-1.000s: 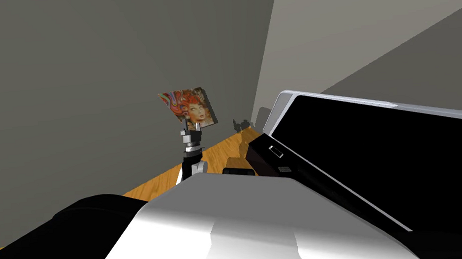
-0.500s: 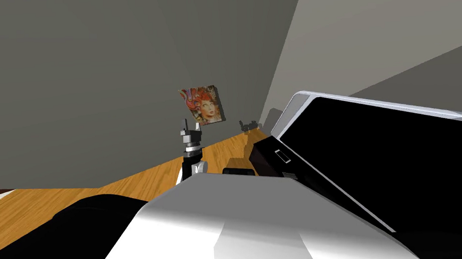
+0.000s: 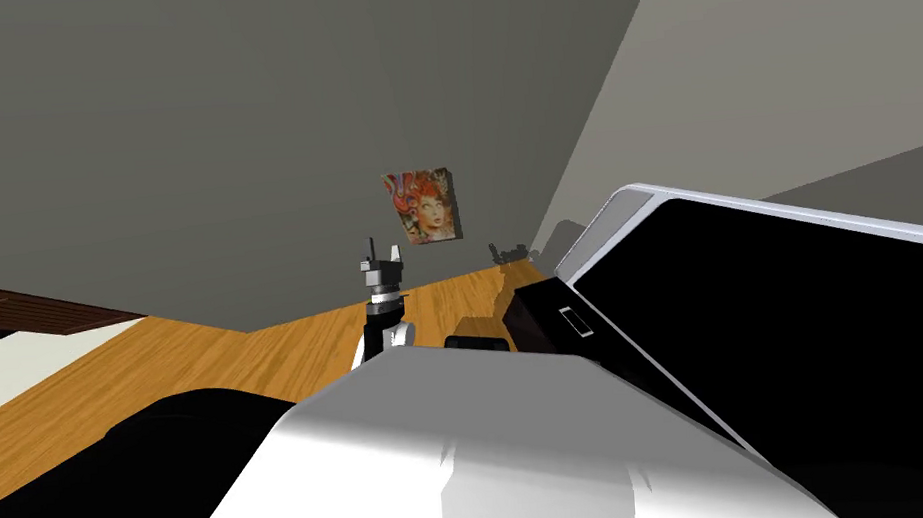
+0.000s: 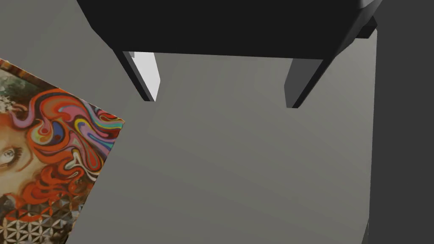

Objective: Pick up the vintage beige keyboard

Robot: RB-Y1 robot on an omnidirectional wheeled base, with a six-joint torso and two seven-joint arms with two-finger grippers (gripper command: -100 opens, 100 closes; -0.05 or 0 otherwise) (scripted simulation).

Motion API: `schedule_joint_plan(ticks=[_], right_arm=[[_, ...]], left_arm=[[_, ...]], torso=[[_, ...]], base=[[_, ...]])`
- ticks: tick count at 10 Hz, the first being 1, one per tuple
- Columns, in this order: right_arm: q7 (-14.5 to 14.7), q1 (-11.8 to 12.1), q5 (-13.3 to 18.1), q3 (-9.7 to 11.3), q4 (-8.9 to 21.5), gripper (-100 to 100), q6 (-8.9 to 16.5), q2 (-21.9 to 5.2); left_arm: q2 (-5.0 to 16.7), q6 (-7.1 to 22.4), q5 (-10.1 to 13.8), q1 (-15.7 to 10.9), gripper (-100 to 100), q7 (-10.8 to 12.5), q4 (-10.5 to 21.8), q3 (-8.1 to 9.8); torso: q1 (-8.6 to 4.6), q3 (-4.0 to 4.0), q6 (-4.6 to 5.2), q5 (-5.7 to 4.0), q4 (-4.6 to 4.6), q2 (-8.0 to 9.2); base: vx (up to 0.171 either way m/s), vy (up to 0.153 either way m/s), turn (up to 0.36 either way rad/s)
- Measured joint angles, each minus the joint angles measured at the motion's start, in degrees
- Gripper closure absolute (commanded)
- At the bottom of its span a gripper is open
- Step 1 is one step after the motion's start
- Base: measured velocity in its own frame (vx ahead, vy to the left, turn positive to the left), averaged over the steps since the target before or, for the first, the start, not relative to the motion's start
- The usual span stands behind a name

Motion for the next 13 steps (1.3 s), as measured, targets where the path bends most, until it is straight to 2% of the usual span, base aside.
schedule_joint_plan(ticks=[1,3,4,6,7,8,10,11,12,13], right_arm=[[0.5,0.1,0.3,-0.1,1.0,-100,-0.1,0.1],[3.2,-0.4,2.9,-0.9,6.4,-100,-0.7,-0.5],[2.8,0.0,4.4,-0.4,7.2,-100,0.1,-1.1],[5.1,0.6,6.1,-1.5,11.2,-100,-1.0,-1.6],[6.3,-0.4,7.1,-1.9,14.6,-100,-1.3,-2.0],[6.2,0.1,8.1,-1.6,14.9,-100,-1.0,-2.4],[7.1,0.0,10.0,-1.8,18.1,-100,-0.6,-2.7],[9.6,-1.5,10.3,-2.9,22.9,-100,-1.6,-2.9],[9.1,-0.5,11.4,-2.3,22.0,-100,-1.4,-3.4],[9.3,-0.5,12.4,-2.4,23.6,-100,-1.1,-3.5]], left_arm=[[0.0,0.0,0.0,0.0,0,0.0,0.0,0.01],[0.0,0.0,0.0,0.0,0,0.0,0.0,0.00],[0.0,0.0,0.0,0.0,0,0.0,0.0,0.00],[0.0,0.0,0.0,0.0,0,0.0,0.0,0.01],[0.0,0.0,0.0,0.0,0,0.0,0.0,0.00],[0.0,0.0,0.0,0.0,0,0.0,0.0,0.01],[0.0,0.0,0.0,0.0,0,0.0,0.0,0.02],[0.0,0.0,0.0,0.0,0,0.0,0.0,0.00],[0.0,0.0,0.0,0.0,0,0.0,0.0,0.01],[0.0,0.0,0.0,0.0,0,0.0,0.0,0.01]], torso=[[0.07,-0.04,0.06,0.01,-0.02,-0.07],[-0.03,0.03,0.02,0.01,0.00,0.07],[-0.01,0.02,0.00,0.01,0.01,0.03],[0.01,-0.01,0.04,0.01,0.00,-0.02],[-0.01,-0.03,-0.01,0.00,-0.01,-0.06],[-0.01,-0.06,0.04,0.01,-0.02,-0.10],[0.00,-0.06,0.10,0.00,-0.03,-0.10],[0.02,-0.04,0.00,0.01,-0.01,-0.08],[0.01,-0.06,0.06,0.01,-0.02,-0.11],[-0.02,-0.06,0.02,0.00,-0.02,-0.11]], base=[[-0.043,-0.015,0.346],[-0.071,-0.034,0.383],[-0.066,-0.021,0.440],[-0.044,-0.017,0.357],[-0.034,-0.021,0.304],[-0.042,-0.017,0.362],[-0.042,-0.010,0.371],[-0.037,-0.013,0.269],[-0.038,-0.015,0.376],[-0.057,-0.025,0.428]])
